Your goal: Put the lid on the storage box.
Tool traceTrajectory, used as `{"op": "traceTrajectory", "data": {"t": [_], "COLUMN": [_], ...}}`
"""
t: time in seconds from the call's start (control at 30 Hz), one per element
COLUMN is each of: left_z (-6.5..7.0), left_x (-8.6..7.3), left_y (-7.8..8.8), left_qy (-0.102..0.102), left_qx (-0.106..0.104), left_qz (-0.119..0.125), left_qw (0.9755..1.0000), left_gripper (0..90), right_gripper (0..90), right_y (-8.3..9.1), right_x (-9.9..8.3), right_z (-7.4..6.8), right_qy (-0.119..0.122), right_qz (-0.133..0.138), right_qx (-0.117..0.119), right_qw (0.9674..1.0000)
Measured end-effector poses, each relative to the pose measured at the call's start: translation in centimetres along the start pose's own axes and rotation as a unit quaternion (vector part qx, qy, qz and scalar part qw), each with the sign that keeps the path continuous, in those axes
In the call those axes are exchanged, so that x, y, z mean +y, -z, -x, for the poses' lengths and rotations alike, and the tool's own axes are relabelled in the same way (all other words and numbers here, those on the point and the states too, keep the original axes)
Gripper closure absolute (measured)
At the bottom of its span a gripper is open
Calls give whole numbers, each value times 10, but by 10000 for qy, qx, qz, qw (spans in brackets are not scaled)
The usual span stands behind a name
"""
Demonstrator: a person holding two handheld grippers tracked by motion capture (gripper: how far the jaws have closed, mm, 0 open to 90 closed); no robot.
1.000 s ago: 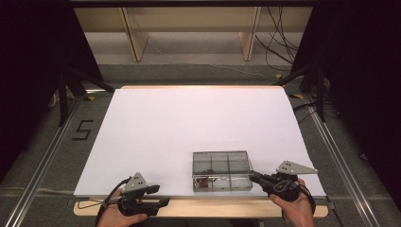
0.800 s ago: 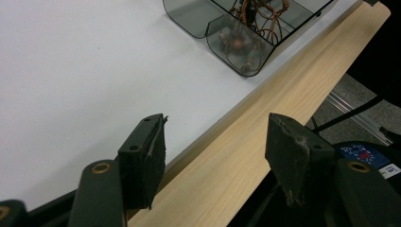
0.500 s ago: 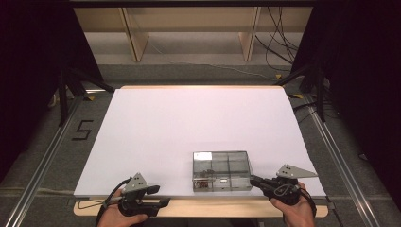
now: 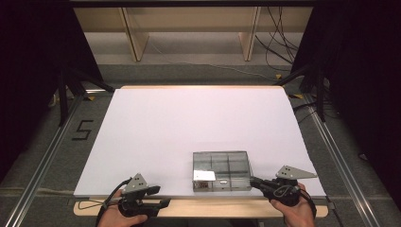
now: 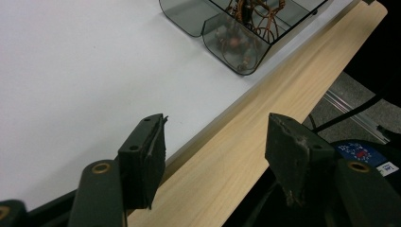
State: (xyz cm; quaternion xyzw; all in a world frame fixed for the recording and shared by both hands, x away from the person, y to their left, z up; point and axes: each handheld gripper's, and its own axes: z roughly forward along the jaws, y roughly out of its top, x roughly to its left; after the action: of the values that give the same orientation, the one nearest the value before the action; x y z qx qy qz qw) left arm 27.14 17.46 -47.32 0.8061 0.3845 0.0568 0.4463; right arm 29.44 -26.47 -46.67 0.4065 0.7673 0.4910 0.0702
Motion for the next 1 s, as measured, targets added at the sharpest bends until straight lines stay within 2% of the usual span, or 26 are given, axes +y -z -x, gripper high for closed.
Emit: {"op": "traceTrajectory", "data": {"t": [0.07,0.1,0.13,0.2,0.23,0.33,0.37,0.4,0.5,0.53,0.57,0.6,0.63,0.7,0.73,0.77,0.8,0.83,0.87,0.9,0.93,0.97,1.0], "left_z": [0,0,0,0,0,0,0,0,1,0,-1,-1,-2,-2,-2,-2,-1,-1,-2,-2,-3,-3,-3], "left_x": [0,0,0,0,0,0,0,0,0,0,0,0,0,-1,-1,-1,0,-1,0,-1,0,0,0], "left_y": [0,1,1,1,1,0,0,0,0,0,0,0,0,0,0,-1,0,0,0,0,0,0,0], "left_qy": [-12,-17,-13,-10,-2,-1,-6,-9,9,29,10,16,29,37,41,53,39,21,-37,-25,-59,-59,-57], "left_qx": [-7,-6,-8,-12,-17,-17,-16,-4,3,-17,6,4,12,11,12,3,32,55,13,14,25,28,30], "left_qz": [-20,-26,-22,-21,-21,-29,-33,-56,-43,13,-22,-13,-15,-2,0,5,-27,-24,-34,-36,-61,-67,-65], "left_qw": [10000,10000,10000,10000,10000,10000,10000,10000,10000,10000,10000,10000,10000,10000,10000,10000,10000,10000,10000,10000,10000,10000,10000], "left_gripper": [382,382,381,382,382,382,382,382,382,381,382,382,381,381,381,382,381,381,381,381,381,381,381], "right_gripper": [875,877,878,880,880,880,880,880,880,880,880,880,880,880,880,880,880,880,880,880,880,880,880], "right_y": [0,0,0,0,0,2,2,2,1,2,3,3,3,4,3,4,2,3,3,4,5,5,5], "right_x": [-1,-1,-1,-2,-2,-2,-3,-3,-4,-4,-4,-4,-4,-5,-6,-6,-6,-7,-7,-7,-7,-7,-8], "right_z": [-1,-3,-1,-1,-3,-2,-4,-1,-1,-3,-3,0,-2,-1,-4,-4,-1,-1,-1,-1,-1,-4,-4], "right_qy": [-1,-168,40,55,-109,-35,-143,58,65,-71,-106,119,-4,59,-163,-180,8,86,29,32,85,-135,-85], "right_qz": [1,-39,1,10,-48,-89,-121,-45,-14,-89,-108,-53,-102,-82,-65,-79,-54,-78,-86,-118,-95,-165,-157], "right_qx": [7,21,-2,-12,1,-15,15,-1,25,-8,-21,-42,36,-6,79,92,7,-20,-25,30,-19,-18,-6], "right_qw": [10000,9998,10000,10000,9999,10000,9998,10000,10000,9999,9999,9999,9999,9999,9998,9998,10000,9999,10000,9999,9999,9998,9998]}}
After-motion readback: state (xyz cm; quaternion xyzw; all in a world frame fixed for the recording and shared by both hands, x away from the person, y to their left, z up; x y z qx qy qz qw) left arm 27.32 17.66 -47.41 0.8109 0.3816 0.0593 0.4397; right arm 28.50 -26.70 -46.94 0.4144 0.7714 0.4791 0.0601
